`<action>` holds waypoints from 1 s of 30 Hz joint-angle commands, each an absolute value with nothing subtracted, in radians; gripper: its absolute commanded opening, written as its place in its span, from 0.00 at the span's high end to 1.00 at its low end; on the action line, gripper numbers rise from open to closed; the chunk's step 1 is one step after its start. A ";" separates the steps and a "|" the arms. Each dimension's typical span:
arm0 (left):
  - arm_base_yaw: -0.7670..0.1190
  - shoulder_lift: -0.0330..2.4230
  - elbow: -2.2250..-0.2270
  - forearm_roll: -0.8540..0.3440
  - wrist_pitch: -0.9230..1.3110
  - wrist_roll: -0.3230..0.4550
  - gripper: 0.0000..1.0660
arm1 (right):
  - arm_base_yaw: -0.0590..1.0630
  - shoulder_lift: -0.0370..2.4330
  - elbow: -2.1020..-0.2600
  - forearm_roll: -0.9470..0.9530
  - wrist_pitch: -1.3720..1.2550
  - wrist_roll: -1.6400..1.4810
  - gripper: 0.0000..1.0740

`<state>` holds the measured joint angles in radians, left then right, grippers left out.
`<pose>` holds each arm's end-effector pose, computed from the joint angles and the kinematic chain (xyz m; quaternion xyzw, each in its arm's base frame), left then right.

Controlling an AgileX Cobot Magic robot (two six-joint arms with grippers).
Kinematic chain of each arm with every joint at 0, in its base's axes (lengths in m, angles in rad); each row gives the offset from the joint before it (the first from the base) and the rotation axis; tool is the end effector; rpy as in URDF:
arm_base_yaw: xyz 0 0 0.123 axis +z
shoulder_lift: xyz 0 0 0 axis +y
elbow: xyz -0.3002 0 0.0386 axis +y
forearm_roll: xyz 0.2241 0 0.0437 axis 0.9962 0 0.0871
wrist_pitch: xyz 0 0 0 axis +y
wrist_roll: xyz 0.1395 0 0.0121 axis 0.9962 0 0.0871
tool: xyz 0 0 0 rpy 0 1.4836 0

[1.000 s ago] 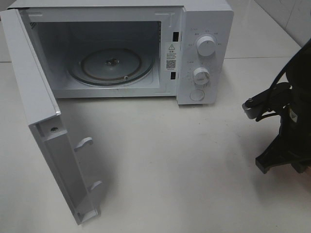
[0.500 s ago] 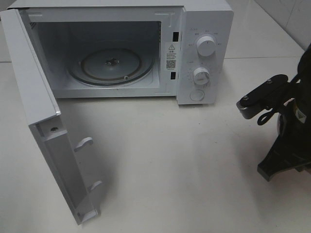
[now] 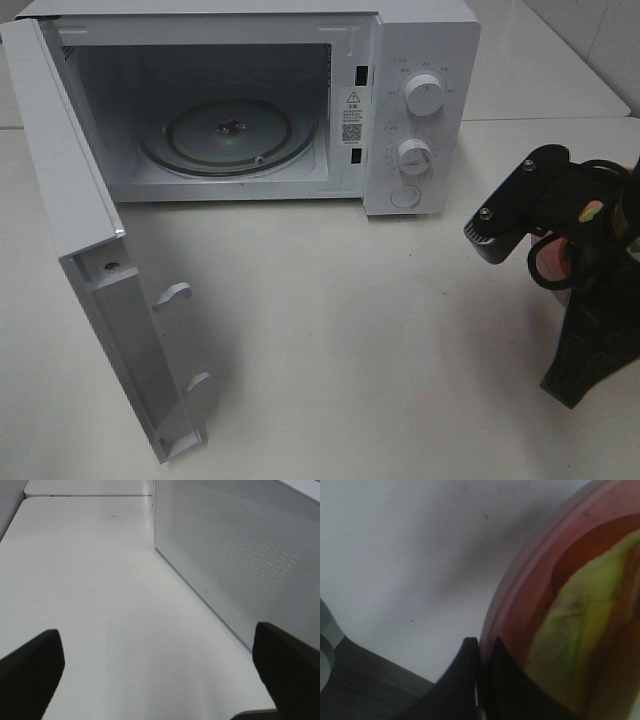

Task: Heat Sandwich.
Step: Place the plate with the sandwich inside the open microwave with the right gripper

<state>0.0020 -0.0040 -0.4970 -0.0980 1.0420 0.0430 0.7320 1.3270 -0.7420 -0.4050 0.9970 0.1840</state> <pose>0.0007 -0.0118 0.2454 0.0188 0.8468 -0.0370 0.5302 0.1731 0.0932 0.2051 -0.3637 0.9146 -0.1387 0.1098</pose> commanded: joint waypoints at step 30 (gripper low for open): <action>-0.003 -0.029 -0.493 -0.100 1.035 0.040 0.09 | 0.769 1.303 -0.738 -0.427 0.821 -0.420 1.00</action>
<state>0.0020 -0.0040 -0.4970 -0.0980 1.0420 0.0430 0.7660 1.3150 -0.7420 -0.4060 0.8450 -0.3770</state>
